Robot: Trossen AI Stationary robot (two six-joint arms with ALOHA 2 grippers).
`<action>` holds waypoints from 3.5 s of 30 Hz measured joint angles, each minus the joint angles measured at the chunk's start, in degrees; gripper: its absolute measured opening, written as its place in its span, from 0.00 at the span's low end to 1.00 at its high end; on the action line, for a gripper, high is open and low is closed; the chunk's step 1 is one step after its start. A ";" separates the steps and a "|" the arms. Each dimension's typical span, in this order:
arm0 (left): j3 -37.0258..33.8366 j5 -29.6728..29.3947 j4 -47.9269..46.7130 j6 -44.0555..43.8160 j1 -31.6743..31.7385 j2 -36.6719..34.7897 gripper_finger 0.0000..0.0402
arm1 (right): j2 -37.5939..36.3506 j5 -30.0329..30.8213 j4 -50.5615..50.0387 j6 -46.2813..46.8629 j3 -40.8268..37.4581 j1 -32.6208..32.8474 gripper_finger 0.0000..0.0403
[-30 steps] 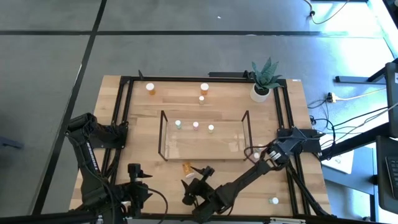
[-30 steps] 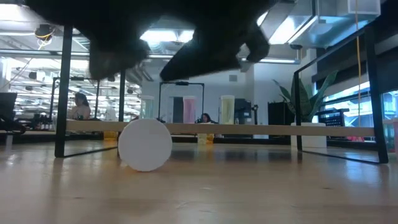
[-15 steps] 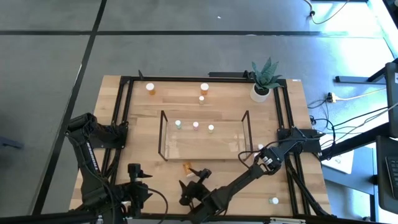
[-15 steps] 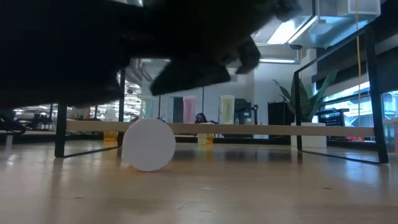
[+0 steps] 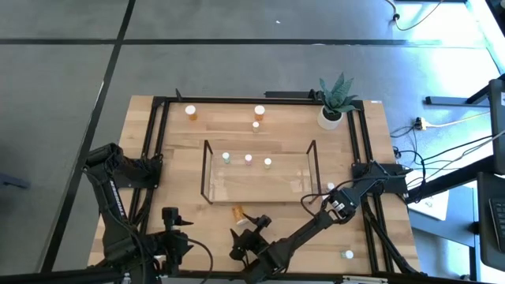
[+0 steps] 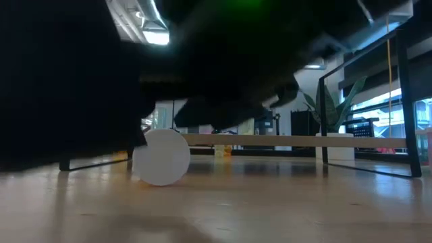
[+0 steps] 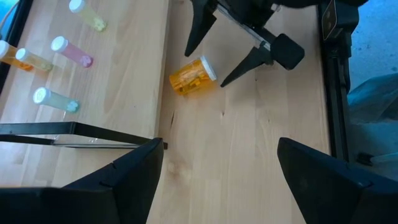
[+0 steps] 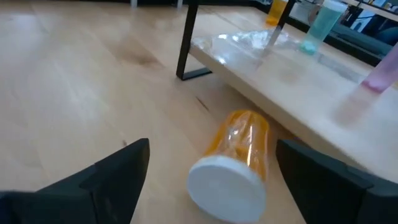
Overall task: Pick and place medicine bottles onto shelf by color
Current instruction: Put the bottom orange pill bottle on the shelf
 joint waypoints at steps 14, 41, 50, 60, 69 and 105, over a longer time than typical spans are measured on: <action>0.00 0.00 0.00 0.00 0.00 0.00 0.77 | 0.36 0.79 2.42 1.50 -3.75 0.03 0.87; 0.00 0.01 -0.02 0.00 0.00 0.00 0.77 | 0.25 0.42 3.33 1.57 -5.64 -0.69 0.87; 0.00 0.01 -0.01 0.00 0.00 0.00 0.77 | 0.25 0.40 3.16 1.46 -5.64 -0.84 0.87; 0.00 0.00 -0.02 0.00 0.00 0.00 0.77 | 0.25 0.47 3.20 1.42 -5.64 -0.86 0.72; 0.00 -0.01 0.00 0.00 0.01 0.00 0.77 | 0.25 0.49 3.23 1.41 -5.64 -0.88 0.66; 0.00 0.01 0.00 0.00 0.00 0.00 0.77 | 0.25 -0.07 3.27 2.05 -5.64 -0.22 0.53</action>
